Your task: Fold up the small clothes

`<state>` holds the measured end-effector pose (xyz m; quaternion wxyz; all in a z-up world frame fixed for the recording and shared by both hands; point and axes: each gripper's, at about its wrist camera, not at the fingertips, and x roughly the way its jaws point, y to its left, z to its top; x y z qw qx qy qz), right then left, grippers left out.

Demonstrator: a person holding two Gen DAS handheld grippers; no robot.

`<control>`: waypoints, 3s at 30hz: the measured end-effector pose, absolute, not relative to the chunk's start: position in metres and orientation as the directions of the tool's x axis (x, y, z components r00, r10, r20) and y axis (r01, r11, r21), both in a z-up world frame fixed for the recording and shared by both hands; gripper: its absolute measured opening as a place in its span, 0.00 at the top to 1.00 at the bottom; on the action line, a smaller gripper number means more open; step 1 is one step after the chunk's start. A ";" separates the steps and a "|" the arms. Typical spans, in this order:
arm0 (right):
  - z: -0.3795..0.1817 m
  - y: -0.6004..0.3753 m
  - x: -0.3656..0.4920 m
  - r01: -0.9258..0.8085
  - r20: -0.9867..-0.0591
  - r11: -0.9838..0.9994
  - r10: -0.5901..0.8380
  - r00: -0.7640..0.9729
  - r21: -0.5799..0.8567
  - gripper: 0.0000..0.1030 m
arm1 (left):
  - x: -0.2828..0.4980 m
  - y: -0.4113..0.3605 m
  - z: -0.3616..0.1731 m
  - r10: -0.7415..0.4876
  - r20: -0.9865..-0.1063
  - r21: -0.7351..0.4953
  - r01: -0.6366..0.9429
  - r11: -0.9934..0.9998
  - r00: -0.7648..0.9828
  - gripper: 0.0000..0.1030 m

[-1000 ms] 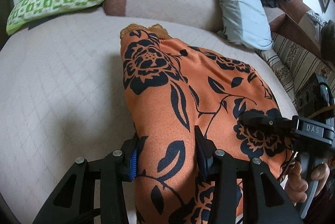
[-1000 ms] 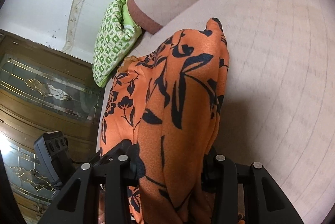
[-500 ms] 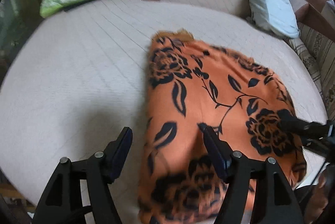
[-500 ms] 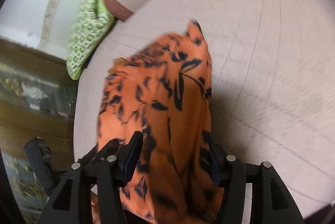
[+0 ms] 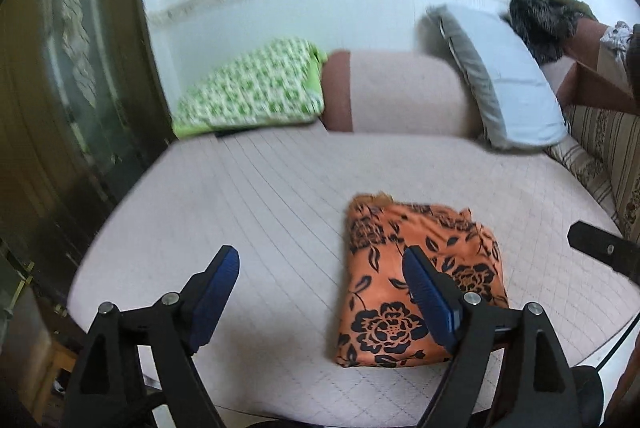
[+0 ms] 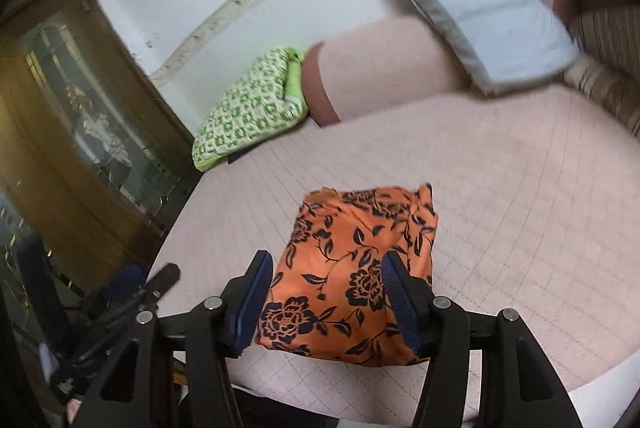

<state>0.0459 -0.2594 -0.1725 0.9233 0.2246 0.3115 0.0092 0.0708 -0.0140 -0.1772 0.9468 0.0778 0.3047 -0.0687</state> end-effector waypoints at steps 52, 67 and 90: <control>-0.129 -0.219 -0.011 -0.003 -0.446 0.964 0.125 0.886 0.264 0.41 | 0.011 0.009 -0.100 0.057 -0.398 0.166 0.011 0.986 0.916 0.07; -0.128 -0.215 -0.010 -0.039 -0.422 0.964 0.152 0.894 0.264 0.41 | 0.007 -0.001 -0.096 0.070 -0.381 0.226 0.019 0.974 0.922 0.07; -0.140 -0.210 0.002 -0.054 -0.442 0.965 0.167 0.881 0.256 0.41 | 0.014 0.001 -0.096 -0.036 -0.443 0.153 0.115 0.982 0.896 0.07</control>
